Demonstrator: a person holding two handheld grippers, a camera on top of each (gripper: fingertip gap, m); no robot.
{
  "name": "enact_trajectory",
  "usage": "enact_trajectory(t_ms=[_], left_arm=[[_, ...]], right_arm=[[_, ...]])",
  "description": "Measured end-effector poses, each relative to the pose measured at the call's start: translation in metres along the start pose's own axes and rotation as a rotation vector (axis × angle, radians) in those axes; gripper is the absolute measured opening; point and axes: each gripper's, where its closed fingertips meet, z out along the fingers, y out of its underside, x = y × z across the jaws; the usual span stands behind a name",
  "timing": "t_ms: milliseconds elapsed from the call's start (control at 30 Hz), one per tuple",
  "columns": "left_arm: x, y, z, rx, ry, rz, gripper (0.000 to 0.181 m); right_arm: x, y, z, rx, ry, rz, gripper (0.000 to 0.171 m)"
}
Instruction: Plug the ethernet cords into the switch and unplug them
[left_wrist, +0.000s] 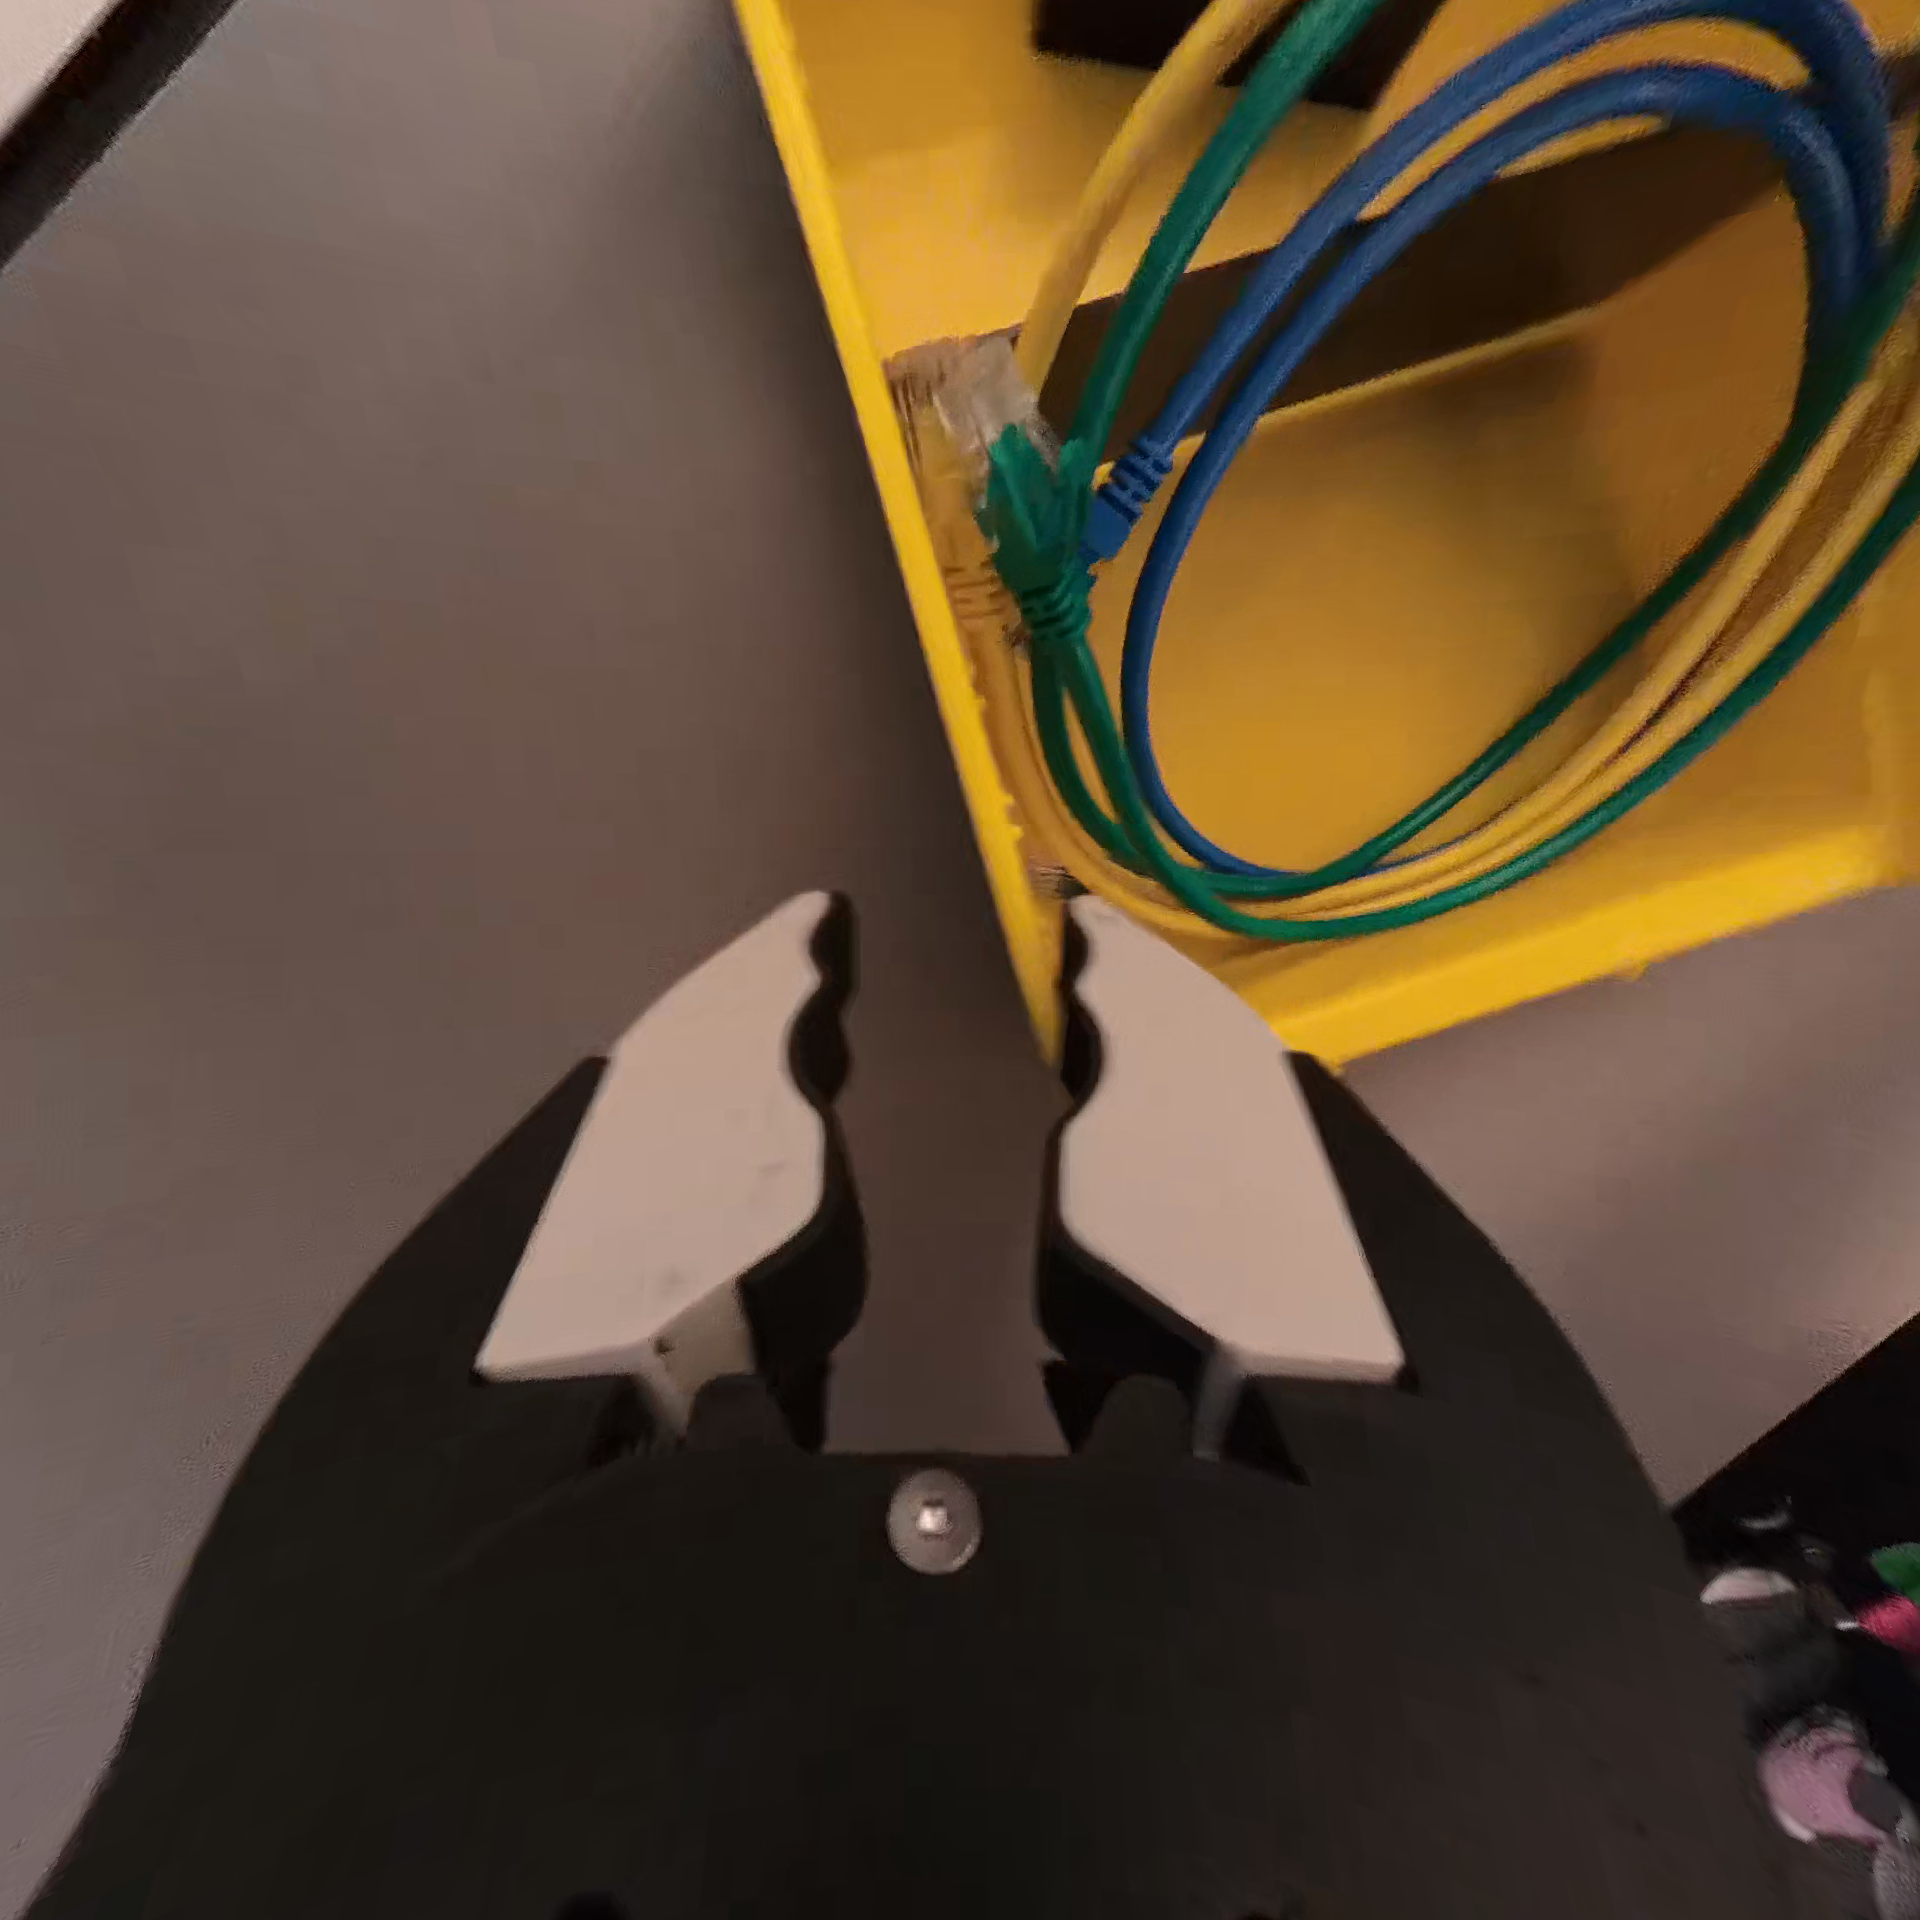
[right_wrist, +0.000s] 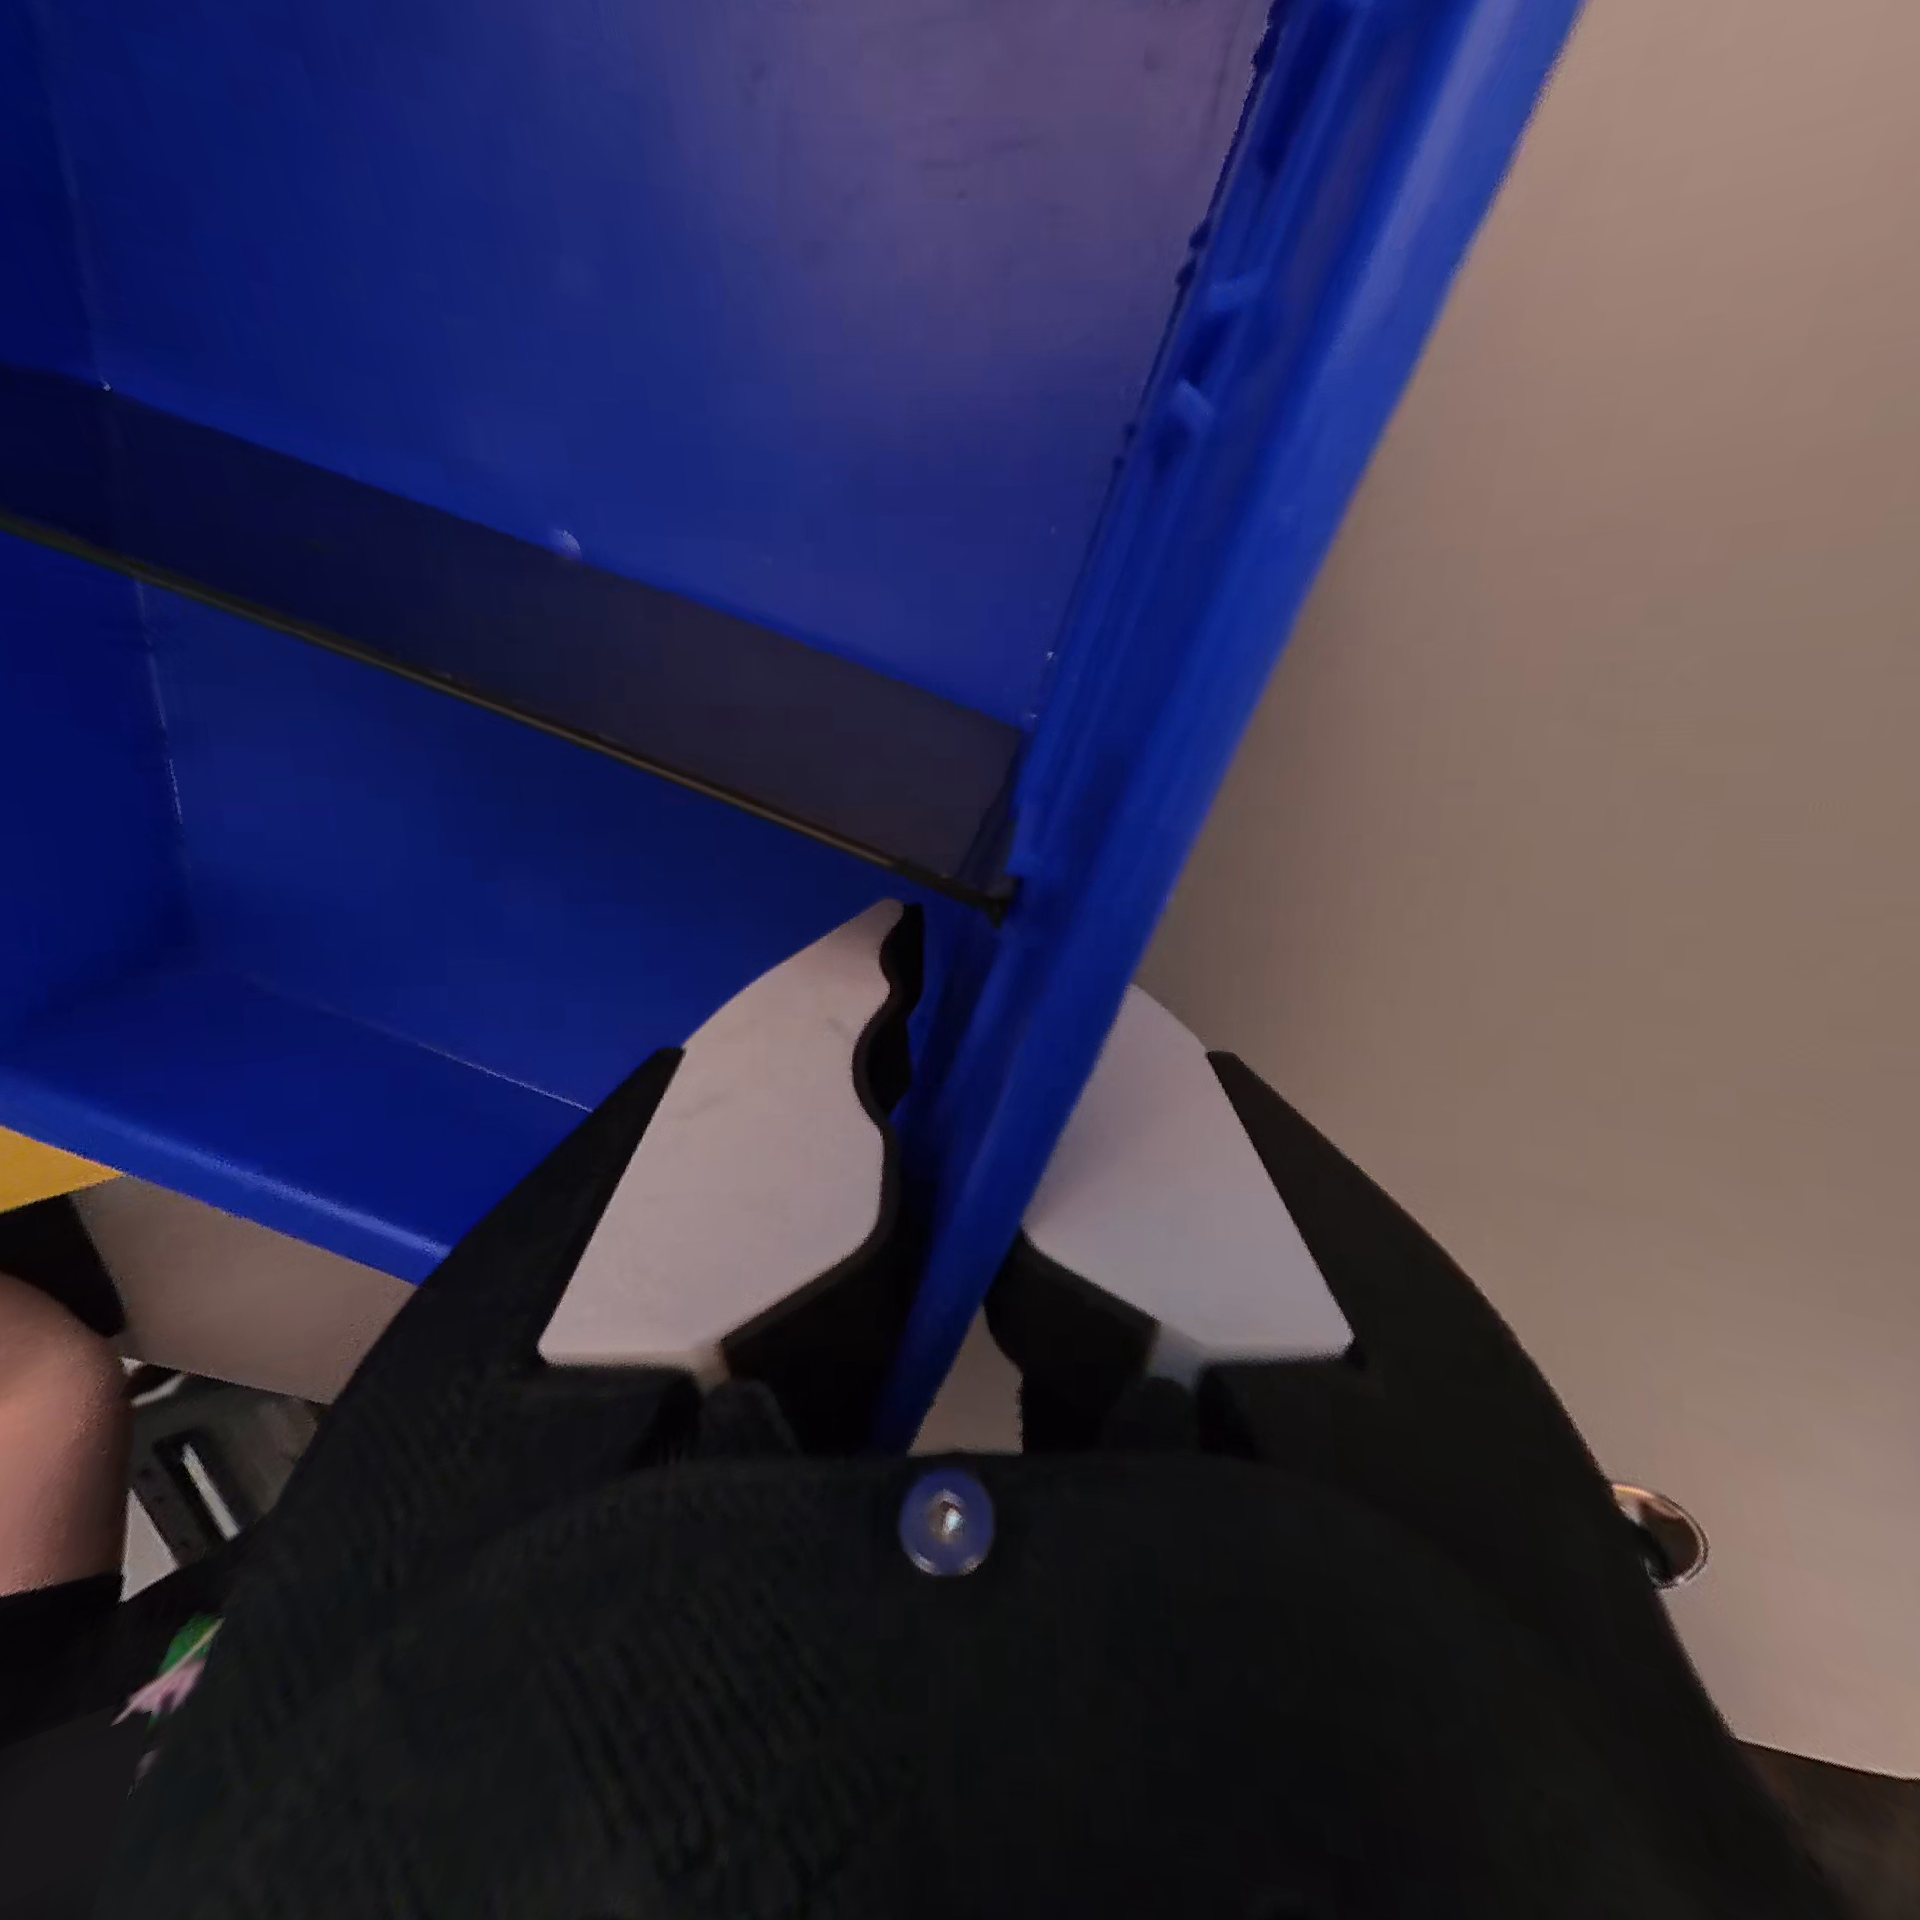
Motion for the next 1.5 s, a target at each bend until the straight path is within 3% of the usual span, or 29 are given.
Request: enact_trajectory(t_ms=[67,167,267,500,633,733,967,1500], left_arm=[[-0.032,0.014,-0.007,-0.020,-0.069,-0.026,0.011],[-0.077,0.037,-0.020,-0.038,-0.130,-0.094,0.009],[-0.110,0.064,-0.034,-0.015,-0.067,-0.253,0.008],[-0.199,0.147,-0.075,0.111,-0.138,-0.588,0.021],[-0.224,0.192,-0.096,0.173,-0.153,-0.777,0.017],[-0.228,0.214,-0.106,0.162,-0.187,-0.814,0.008],[-0.226,0.220,-0.108,0.082,-0.251,-0.717,0.004],[-0.229,0.218,-0.107,0.149,-0.202,-0.695,0.004]], right_arm=[[-0.010,0.000,0.006,-0.023,0.006,-0.041,0.011],[-0.026,0.002,0.017,-0.062,0.017,-0.087,0.011],[-0.040,0.002,0.028,-0.102,0.034,-0.126,0.011],[-0.049,-0.012,0.042,-0.154,0.140,-0.229,0.012],[-0.032,-0.026,0.044,-0.203,0.227,-0.303,0.009],[-0.024,-0.035,0.047,-0.219,0.209,-0.327,0.009],[-0.012,-0.037,0.052,-0.224,0.150,-0.373,0.009],[-0.001,-0.040,0.049,-0.232,0.172,-0.407,0.011]])
